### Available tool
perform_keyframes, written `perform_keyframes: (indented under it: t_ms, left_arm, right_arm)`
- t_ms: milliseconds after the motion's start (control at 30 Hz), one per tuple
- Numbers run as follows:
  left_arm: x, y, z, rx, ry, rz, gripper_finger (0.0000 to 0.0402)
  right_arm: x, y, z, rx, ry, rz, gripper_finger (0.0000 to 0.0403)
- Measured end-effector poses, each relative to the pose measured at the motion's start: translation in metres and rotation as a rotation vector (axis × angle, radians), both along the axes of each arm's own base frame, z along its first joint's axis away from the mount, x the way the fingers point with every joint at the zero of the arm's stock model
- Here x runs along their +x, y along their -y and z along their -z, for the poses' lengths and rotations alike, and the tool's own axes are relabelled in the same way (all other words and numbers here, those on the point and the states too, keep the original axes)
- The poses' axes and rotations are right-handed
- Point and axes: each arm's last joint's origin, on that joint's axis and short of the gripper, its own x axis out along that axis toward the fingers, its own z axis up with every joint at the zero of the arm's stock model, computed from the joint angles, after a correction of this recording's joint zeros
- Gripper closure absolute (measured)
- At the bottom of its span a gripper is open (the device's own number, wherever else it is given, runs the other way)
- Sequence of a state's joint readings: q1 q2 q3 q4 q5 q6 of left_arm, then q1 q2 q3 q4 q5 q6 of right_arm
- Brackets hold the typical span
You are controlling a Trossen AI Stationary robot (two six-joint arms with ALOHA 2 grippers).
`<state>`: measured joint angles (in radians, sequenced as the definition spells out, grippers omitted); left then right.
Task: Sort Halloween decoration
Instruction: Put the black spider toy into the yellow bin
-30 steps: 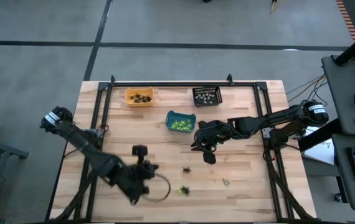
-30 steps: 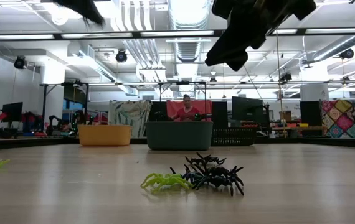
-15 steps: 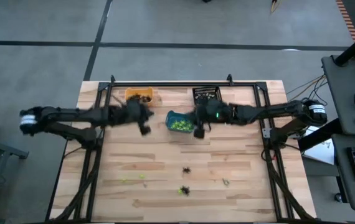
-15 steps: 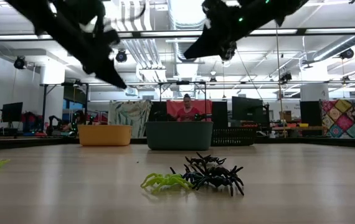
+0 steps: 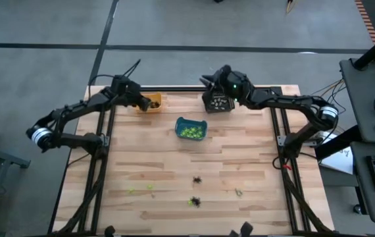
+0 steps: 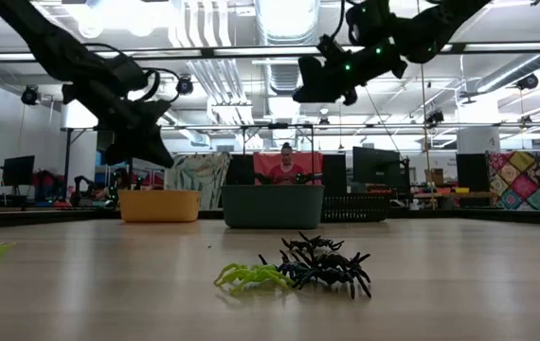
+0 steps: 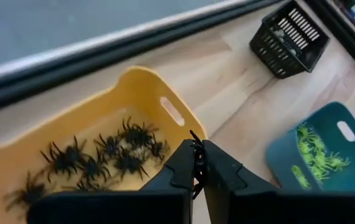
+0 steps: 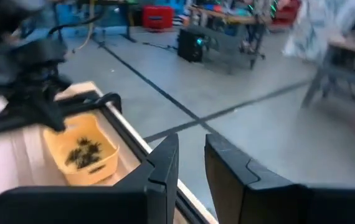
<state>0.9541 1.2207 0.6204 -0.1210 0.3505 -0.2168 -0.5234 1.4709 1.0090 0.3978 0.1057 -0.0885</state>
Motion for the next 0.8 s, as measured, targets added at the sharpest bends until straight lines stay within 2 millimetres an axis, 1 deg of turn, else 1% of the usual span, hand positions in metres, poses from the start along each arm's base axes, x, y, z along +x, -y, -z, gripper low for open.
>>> perform_keyframes:
  t_ms: [67, 200, 300, 367, 500, 633, 800]
  left_arm:
    - [0.002, -0.003, -0.004, -0.048, -0.02, -0.02, 0.0402]
    - [0.004, -0.009, -0.012, -0.144, -0.143, -0.073, 0.0401]
    - [0.005, -0.012, -0.012, -0.182, -0.223, -0.073, 0.0401]
    - [0.009, -0.016, -0.013, -0.191, -0.223, -0.062, 0.0401]
    - [0.016, -0.028, -0.01, -0.15, -0.248, -0.051, 0.0401]
    - [0.027, -0.043, -0.001, -0.15, -0.262, -0.041, 0.0401]
    - [0.04, -0.061, 0.018, -0.198, -0.304, -0.031, 0.0401]
  right_arm:
    - [-0.003, 0.007, 0.002, 0.094, 0.045, 0.039, 0.0335]
    - [-0.011, 0.016, 0.01, 0.373, 0.117, 0.135, 0.0335]
    - [-0.014, 0.016, 0.017, 0.565, 0.12, 0.183, 0.0335]
    - [-0.014, 0.015, 0.017, 0.635, 0.107, 0.164, 0.0335]
    - [-0.011, 0.013, 0.011, 0.689, 0.088, 0.093, 0.0335]
    - [-0.01, 0.014, 0.005, 0.68, 0.09, 0.09, 0.0335]
    - [-0.011, 0.019, -0.001, 0.667, 0.108, 0.097, 0.0335]
